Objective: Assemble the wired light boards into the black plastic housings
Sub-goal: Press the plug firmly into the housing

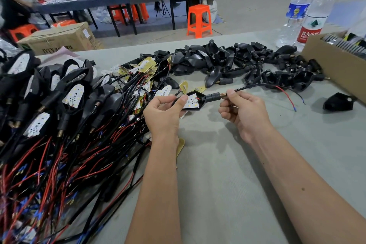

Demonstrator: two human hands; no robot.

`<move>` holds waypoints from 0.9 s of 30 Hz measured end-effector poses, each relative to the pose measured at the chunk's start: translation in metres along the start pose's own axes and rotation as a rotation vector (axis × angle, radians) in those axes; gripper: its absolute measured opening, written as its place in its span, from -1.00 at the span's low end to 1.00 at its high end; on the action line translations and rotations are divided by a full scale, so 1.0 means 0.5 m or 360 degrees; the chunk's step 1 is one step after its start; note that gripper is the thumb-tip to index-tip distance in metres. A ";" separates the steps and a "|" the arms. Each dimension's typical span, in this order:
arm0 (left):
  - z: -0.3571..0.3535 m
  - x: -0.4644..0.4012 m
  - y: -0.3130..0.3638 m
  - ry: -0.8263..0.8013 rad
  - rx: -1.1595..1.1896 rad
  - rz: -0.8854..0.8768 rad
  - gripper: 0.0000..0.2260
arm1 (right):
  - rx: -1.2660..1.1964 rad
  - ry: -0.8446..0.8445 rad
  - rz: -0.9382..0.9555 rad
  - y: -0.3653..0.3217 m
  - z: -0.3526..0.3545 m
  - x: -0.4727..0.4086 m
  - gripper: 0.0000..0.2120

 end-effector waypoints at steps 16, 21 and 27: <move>0.032 -0.017 0.062 0.0065 -0.0041 -0.0228 -0.75 | 0.1903 -0.0445 0.1534 -0.061 -0.091 0.068 -0.88; 0.031 -0.001 0.104 -0.0038 0.0162 -0.0028 -0.69 | 0.1523 -0.0571 0.1182 -0.064 -0.161 0.083 -0.84; 0.076 0.036 0.158 -0.0612 -0.0367 0.0238 -0.63 | 0.0477 -0.0523 0.0354 -0.076 -0.378 0.129 -0.78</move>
Point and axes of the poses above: each hand's wrist, its own x-axis away from the middle knuckle, its own z-axis out of the back of the hand, y = z × x, the point moved 7 cm from there along -x, towards the middle knuckle, and after that the axes turned 12 degrees about y, right-handed, at the moved point
